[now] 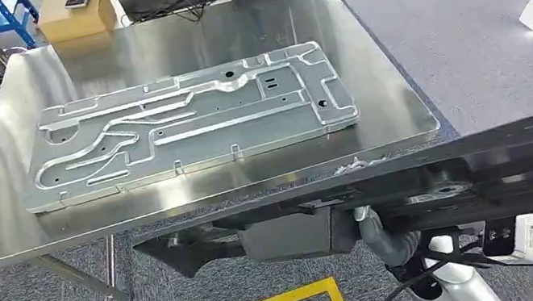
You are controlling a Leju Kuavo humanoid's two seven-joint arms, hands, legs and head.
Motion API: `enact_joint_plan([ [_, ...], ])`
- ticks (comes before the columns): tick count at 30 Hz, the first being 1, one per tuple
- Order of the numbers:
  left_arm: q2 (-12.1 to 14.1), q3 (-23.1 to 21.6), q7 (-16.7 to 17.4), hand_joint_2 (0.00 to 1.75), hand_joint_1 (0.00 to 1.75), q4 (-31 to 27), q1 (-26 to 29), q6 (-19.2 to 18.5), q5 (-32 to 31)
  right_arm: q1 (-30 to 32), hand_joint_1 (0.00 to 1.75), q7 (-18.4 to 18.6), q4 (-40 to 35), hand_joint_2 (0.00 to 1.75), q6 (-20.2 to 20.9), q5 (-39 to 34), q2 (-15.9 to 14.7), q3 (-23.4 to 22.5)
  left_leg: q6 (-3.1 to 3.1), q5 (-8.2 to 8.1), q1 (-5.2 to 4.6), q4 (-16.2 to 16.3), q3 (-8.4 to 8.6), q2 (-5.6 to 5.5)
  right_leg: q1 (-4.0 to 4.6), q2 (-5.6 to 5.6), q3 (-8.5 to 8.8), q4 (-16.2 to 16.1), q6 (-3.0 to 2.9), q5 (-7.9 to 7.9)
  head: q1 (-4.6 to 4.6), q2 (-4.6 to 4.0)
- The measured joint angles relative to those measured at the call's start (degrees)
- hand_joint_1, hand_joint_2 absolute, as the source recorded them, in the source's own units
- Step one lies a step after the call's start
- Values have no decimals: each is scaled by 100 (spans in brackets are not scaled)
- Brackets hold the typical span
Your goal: Take the parts from the cabinet and place them on the table.
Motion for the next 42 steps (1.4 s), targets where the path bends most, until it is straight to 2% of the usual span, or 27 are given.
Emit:
enact_joint_plan([
  [1,0,24,-13,0,0,0,9,0,0,58,175,-22,-2,175,-2,40,0,-4,10,-27,-6,1,16,-1,-5,0,-284,478,17,-172,0,0],
  [2,0,44,-15,0,0,0,21,0,0,109,175,-27,-2,175,-2,57,0,-7,12,-51,-8,4,29,-3,-8,0,-511,814,30,-233,0,0],
  [3,0,65,-19,0,0,0,36,0,0,146,175,-27,-2,175,-2,75,0,-7,7,-77,-8,9,55,-7,-11,-1,-618,890,37,-141,0,0],
  [4,0,76,-22,0,0,0,45,0,0,166,175,-27,-2,175,-2,83,0,-7,0,-110,-7,12,97,-13,-18,-2,-569,673,40,96,0,0],
  [6,-9,81,-22,0,0,0,44,0,0,169,175,-27,-9,175,-2,90,0,-11,-27,-185,-7,26,203,-19,-34,-6,-189,-272,21,704,0,0],
  [7,-11,81,-24,0,0,0,44,2,0,171,175,-27,-20,175,-2,94,0,-17,-52,-232,-11,29,212,-18,-37,-16,-6,-746,-4,901,2,0],
  [8,-11,83,-24,0,0,0,36,2,0,170,175,-31,-22,175,-2,94,2,-24,-95,-280,-60,70,229,-22,2,-14,59,-846,-39,797,0,0],
  [11,-11,83,-44,0,0,0,39,4,-2,197,175,-73,-42,175,-29,145,15,-37,-178,-325,-44,14,263,-17,11,13,61,-836,-148,754,0,0],
  [13,-7,107,-87,0,0,0,37,7,-2,269,175,-147,-131,175,-105,195,15,-85,-246,-406,-25,109,306,-12,-40,16,172,-916,-219,738,0,0],
  [14,-7,120,-109,0,0,0,31,7,0,285,175,-190,-151,175,-149,195,20,-120,-274,-534,-22,396,164,-12,-45,-2,218,-927,-265,695,0,0],
  [16,-4,122,-111,0,0,0,41,-15,0,234,175,-210,-60,175,-197,191,48,-233,-324,-889,10,1384,-407,-12,-39,-11,279,-926,-292,623,0,0],
  [17,-4,120,-114,0,0,0,54,-20,0,179,175,-212,40,175,-184,177,61,-302,-340,-970,16,1806,-692,-12,-39,-2,313,-924,-291,586,0,0],
  [18,-7,122,-114,0,0,0,57,-20,-2,137,175,-215,131,175,-146,173,74,-367,-347,-906,23,1962,-862,-12,-39,8,361,-924,-285,550,0,0],
  [19,-7,125,-114,0,0,0,58,-13,-2,95,175,-217,203,175,-114,169,88,-415,-344,-703,30,1836,-889,-12,-39,13,423,-924,-274,503,0,0],
  [22,0,173,-114,0,0,0,66,-2,0,-66,175,-221,330,175,-156,333,155,-494,-259,320,31,349,-399,0,-41,14,684,-932,-224,316,0,0],
  [23,2,197,-116,0,0,2,73,-2,0,-113,175,-223,354,175,-236,473,177,-516,-222,177,-29,292,-331,2,-15,11,710,-942,-183,270,2,0],
  [26,2,236,-135,0,0,0,66,11,-2,-341,175,-225,415,175,-593,947,230,-592,-129,108,-64,159,-271,16,-38,14,730,-995,-96,255,-2,0],
  [28,2,271,-144,0,0,0,69,9,-2,-695,175,-225,496,175,-943,1299,243,-697,-87,100,-5,51,-179,17,-56,10,765,-963,-32,157,0,0],
  [29,2,273,-149,0,0,0,59,7,2,-933,175,-223,586,175,-1162,1514,243,-763,-47,74,-8,26,-140,23,-45,-5,661,-743,-14,83,0,0],
  [32,4,273,-160,0,0,0,17,-20,2,-1800,175,-149,1197,175,-2058,2522,238,-960,11,9,-19,30,-107,33,-50,-4,-263,658,20,-326,0,0],
  [33,4,269,-170,0,0,0,20,-33,2,-2125,175,-76,1516,175,-2325,2907,225,-979,13,-18,-22,37,-82,32,-50,-5,-500,907,28,-283,0,0],
  [34,4,260,-181,0,0,0,19,-42,2,-2427,175,-11,1846,175,-2519,3190,216,-999,11,-49,-21,46,-43,27,-51,-10,-579,857,30,-78,0,0],
  [35,4,247,-197,0,0,0,20,-50,-4,-2707,175,45,2133,175,-2748,3478,206,-1018,10,-87,-21,55,8,11,-54,-13,-536,573,22,238,0,0],
  [37,4,214,-221,0,0,0,22,-70,0,-3380,175,243,2731,175,-3328,4398,175,-994,-21,-190,-24,97,115,-16,-52,-12,-262,-426,-32,1019,0,0],
  [39,15,188,-223,0,0,0,-10,-92,2,-4009,175,399,3417,175,-3711,5062,151,-855,-78,-245,-67,152,102,-21,-10,3,-171,-673,-82,973,-4,0],
  [40,18,175,-225,0,0,0,-28,-98,2,-4222,175,450,3640,175,-3740,5161,151,-804,-104,-237,-39,149,63,-22,0,-1,-133,-763,-129,851,0,0],
  [42,17,142,-227,0,0,0,-28,-105,2,-4563,175,560,4018,175,-3977,5615,149,-717,-159,-249,-47,105,77,-23,1,2,-128,-776,-169,844,-2,0],
])
